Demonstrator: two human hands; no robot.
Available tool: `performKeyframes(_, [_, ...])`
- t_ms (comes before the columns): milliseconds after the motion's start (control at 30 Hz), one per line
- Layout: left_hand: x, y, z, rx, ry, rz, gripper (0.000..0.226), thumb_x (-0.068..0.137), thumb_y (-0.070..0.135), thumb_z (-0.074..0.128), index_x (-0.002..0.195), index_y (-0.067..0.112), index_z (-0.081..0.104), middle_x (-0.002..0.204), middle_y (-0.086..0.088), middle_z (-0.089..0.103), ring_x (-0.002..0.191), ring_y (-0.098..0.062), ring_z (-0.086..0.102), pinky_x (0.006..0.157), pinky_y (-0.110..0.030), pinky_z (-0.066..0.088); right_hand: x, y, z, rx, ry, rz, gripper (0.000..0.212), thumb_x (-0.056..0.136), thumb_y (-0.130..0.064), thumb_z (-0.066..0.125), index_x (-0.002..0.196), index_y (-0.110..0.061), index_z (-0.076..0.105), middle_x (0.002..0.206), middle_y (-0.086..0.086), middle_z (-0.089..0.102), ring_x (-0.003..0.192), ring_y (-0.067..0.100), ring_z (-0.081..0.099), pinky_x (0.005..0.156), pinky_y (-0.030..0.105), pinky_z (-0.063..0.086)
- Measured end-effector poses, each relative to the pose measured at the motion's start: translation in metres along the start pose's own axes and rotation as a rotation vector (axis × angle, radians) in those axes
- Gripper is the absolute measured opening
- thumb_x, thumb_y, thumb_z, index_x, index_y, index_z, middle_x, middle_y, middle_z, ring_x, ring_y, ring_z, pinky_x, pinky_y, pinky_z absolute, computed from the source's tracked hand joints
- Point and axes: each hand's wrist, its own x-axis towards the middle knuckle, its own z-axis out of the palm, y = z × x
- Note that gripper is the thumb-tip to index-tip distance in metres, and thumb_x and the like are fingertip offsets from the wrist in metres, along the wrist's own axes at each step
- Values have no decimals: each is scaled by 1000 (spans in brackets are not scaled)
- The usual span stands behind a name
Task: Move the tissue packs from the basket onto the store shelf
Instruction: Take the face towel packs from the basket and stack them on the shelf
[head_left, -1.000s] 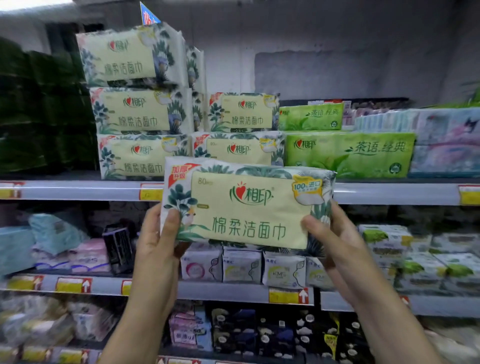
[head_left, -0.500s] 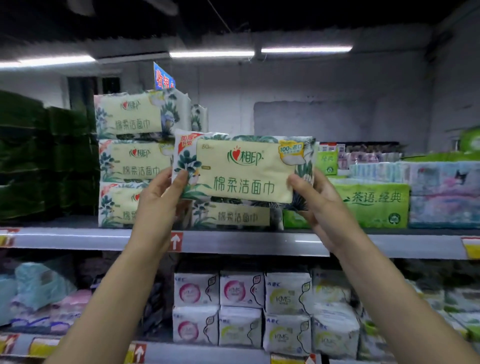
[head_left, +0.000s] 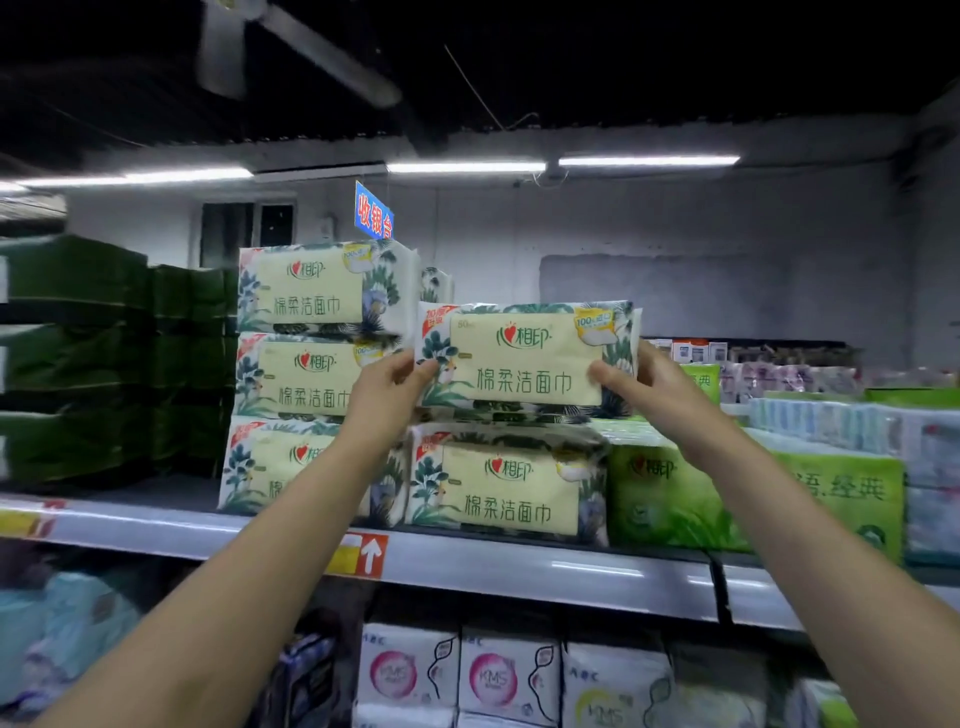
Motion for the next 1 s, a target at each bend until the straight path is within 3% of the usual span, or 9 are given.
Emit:
performKeyframes(100, [10,-9,2,132,14,9,17,96,26,53,93,14,65,82,-3,64,65,-16,54,58,-25,42,10,10,2,-73,-58,37,55,74,-58,61,120,-27,53,112,-10,65,104,8,60,87,30,47])
performKeyframes(200, [13,-22,1,222,43,-22,20,96,25,53,94,8,64,82,-7,65,61,-15,49,60,-27,42,19,20,12,-128,-101,55,63,73,-61,63,125,-28,50,118,-8,63,109,12,58,101,41,43])
performKeyframes(333, [15,-32,2,282,59,-15,25,96,25,54,88,2,59,68,-4,54,53,-16,42,54,-28,37,20,32,21,-134,-140,94,75,63,-70,60,125,-32,47,124,-7,59,113,15,56,105,45,40])
performKeyframes(500, [18,-37,5,375,68,20,27,95,25,54,87,-1,55,76,-11,59,60,-22,47,58,-30,40,26,40,19,-155,-160,122,84,61,-74,59,129,-27,45,129,-4,57,117,17,54,107,47,38])
performKeyframes(567, [19,-39,6,406,64,42,31,94,29,55,104,0,61,96,-15,68,79,-28,62,72,-38,52,31,46,19,-233,-149,135,105,55,-86,55,137,-22,39,139,0,50,125,20,49,108,48,36])
performKeyframes(633, [18,-40,7,444,73,50,35,93,33,56,112,5,63,105,-13,69,97,-30,63,86,-44,52,34,52,18,-280,-153,152,117,50,-92,51,142,-21,33,146,1,43,130,22,44,109,48,35])
performKeyframes(767, [16,-39,8,428,63,13,35,91,34,60,117,10,62,111,-9,68,102,-27,63,90,-43,52,35,54,19,-296,-143,172,119,50,-92,50,144,-22,29,148,0,41,132,21,42,110,47,34])
performKeyframes(900, [7,-36,12,426,74,11,28,91,22,61,117,11,61,111,-8,67,98,-23,61,81,-28,45,35,57,21,-296,-141,171,95,72,-75,53,145,-21,29,149,0,41,132,21,42,110,42,33])
performKeyframes(1000, [0,-32,12,419,65,-6,29,89,15,64,117,8,59,110,-9,67,94,-22,61,78,-27,44,34,56,22,-276,-117,156,88,77,-66,57,146,-19,27,150,1,38,134,21,40,110,41,32])
